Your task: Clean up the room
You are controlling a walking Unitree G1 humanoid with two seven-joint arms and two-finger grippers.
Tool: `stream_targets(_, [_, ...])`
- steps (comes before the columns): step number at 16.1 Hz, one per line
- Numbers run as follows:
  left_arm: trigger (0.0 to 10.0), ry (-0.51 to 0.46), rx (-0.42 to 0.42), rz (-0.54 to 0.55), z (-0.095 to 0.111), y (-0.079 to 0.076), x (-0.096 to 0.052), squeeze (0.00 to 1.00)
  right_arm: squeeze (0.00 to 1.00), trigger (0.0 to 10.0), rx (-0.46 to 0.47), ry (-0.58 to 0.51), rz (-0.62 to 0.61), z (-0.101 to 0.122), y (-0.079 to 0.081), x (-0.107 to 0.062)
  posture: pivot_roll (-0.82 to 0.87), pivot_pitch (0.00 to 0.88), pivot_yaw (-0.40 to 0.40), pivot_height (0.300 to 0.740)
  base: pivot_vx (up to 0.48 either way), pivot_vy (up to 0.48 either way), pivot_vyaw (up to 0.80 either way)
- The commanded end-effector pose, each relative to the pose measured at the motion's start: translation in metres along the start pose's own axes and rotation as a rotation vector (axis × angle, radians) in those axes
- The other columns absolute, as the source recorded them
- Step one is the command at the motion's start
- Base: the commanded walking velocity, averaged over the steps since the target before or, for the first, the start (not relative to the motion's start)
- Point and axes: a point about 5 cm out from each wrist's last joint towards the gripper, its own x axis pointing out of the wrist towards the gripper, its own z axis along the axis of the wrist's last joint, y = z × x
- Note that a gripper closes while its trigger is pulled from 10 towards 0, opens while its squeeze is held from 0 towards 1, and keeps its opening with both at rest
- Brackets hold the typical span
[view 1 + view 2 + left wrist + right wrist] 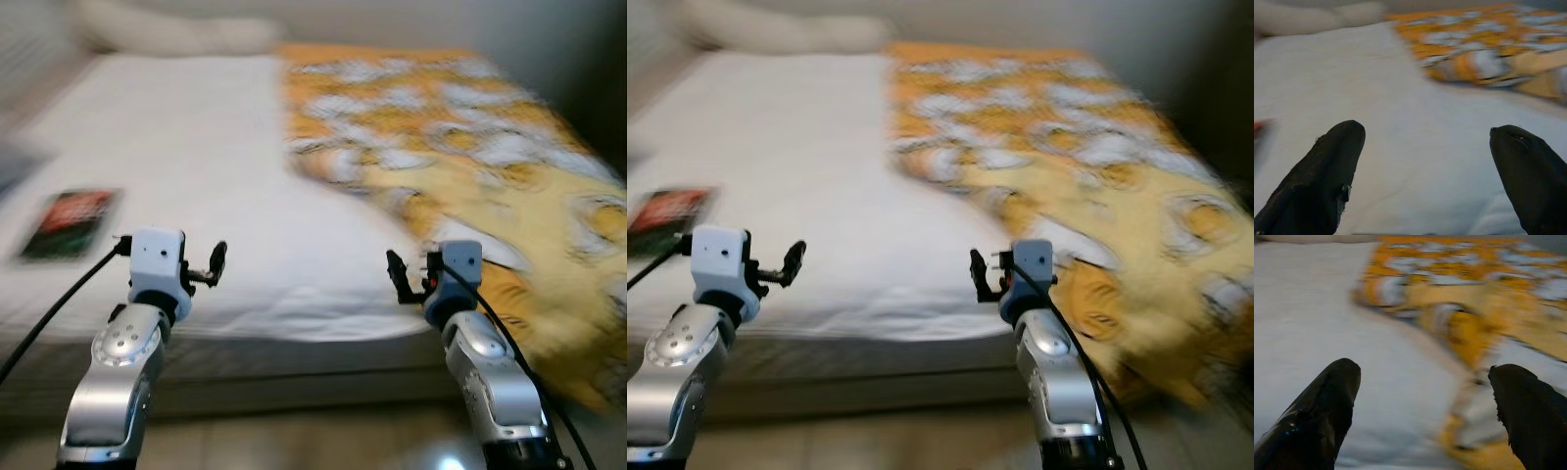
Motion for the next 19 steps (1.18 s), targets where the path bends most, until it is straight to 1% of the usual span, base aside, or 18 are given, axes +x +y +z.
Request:
stream_targets(1, [10.0, -0.004, -0.003, -0.028, 0.0010, -0.0044, 0.0009, 0.00, 0.00, 10.0, -0.003, 0.013, -0.016, -0.0023, -0.0029, 0.0005, -0.01, 0.000, -0.045, 0.740, 0.307, 0.000, 0.00])
stream_targets(19, [10.0, -0.011, 0.004, -0.037, 0.0021, -0.0067, 0.0032, 0.00, 0.00, 10.0, -0.022, 0.019, 0.001, -0.0028, -0.0011, 0.0027, 0.00, 0.000, -0.050, 0.740, 0.319, 0.000, 0.00])
